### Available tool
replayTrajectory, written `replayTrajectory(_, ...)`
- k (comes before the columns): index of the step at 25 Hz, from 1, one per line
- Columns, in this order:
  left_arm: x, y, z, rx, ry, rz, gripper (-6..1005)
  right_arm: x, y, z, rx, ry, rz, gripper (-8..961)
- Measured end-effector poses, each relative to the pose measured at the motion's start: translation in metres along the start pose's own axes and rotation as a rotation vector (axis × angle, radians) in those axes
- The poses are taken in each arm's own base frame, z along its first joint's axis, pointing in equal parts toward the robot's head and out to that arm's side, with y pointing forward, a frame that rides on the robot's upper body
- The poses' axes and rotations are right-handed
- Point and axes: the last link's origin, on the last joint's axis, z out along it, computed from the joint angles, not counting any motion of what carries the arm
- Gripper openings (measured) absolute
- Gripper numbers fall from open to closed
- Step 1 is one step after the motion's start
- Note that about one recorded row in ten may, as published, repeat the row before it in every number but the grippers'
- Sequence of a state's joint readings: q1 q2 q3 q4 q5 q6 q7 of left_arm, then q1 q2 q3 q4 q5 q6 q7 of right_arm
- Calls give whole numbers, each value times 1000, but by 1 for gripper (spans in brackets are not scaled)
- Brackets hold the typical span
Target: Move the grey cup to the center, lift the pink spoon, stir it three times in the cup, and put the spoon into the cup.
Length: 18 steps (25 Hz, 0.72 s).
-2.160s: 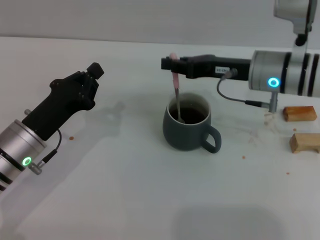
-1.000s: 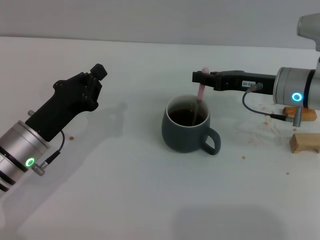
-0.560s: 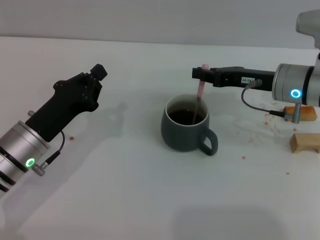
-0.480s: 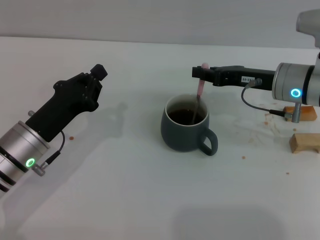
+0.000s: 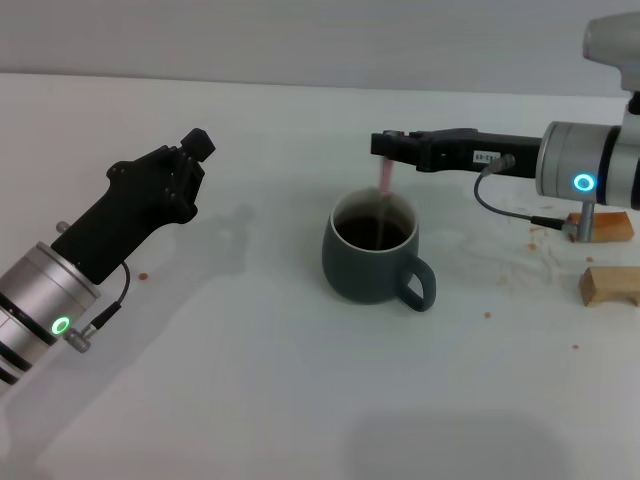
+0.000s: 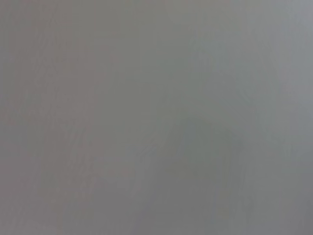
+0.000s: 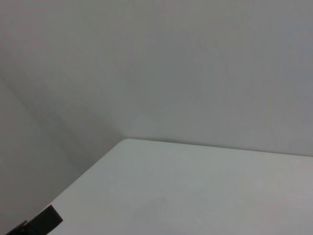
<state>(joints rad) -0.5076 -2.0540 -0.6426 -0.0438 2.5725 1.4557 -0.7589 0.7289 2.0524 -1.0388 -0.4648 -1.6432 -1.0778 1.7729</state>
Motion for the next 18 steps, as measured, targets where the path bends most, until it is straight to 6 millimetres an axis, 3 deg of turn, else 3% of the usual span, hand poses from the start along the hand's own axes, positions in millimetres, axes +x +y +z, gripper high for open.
replayTrajectory(6,0,0,1,-3,1,1,59,-1,1,1,-3,2,-2,167)
replayTrajectory(8,0,0,1,-2,1,0,60,-1,1,1,-3,2,-1,386)
replayTrajectory(18,-1,2,0,-7,-2,-4,65,0,1,1,-1,2,3,604)
